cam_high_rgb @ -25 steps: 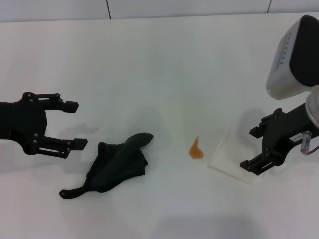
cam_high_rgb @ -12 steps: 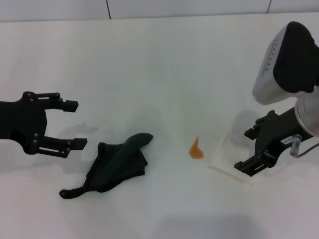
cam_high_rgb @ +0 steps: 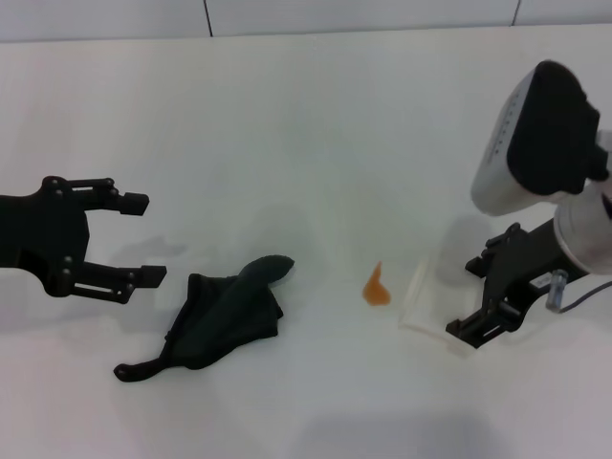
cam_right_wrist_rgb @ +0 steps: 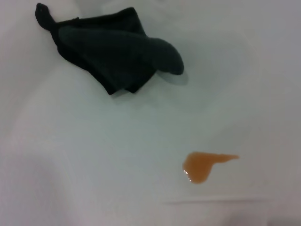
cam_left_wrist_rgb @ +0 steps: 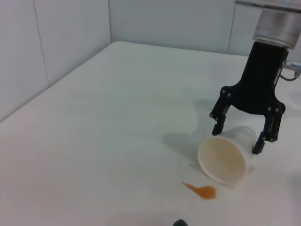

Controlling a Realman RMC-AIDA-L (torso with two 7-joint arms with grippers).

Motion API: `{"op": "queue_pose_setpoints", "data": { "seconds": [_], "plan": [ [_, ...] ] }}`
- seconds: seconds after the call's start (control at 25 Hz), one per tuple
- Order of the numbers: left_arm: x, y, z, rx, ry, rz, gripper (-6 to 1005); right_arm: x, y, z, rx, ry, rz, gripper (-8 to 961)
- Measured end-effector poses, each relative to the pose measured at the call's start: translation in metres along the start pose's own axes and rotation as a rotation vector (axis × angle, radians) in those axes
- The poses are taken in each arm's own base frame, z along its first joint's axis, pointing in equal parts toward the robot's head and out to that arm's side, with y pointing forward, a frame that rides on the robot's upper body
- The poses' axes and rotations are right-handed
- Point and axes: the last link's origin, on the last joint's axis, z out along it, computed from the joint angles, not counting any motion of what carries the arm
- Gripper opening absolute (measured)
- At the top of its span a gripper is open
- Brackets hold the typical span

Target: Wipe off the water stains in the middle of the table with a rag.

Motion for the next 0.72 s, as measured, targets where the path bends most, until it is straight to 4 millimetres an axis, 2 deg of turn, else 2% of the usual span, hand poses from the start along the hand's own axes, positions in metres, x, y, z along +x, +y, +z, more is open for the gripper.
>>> {"op": "queue_pose_setpoints", "data": {
  "seconds": [0.2,0.72],
  "plan": [
    [-0.0007,0.0003,0.0000,0.000,0.001,-0.002,891,0.0014,-0.0008,0.0062,-0.005,0.007,0.007,812],
    [-0.0015,0.0003,0.0000,0.002,0.001,-0.006,891,0.0025,-0.0010,0.0071,-0.004,0.005,0.010,783]
  ]
}}
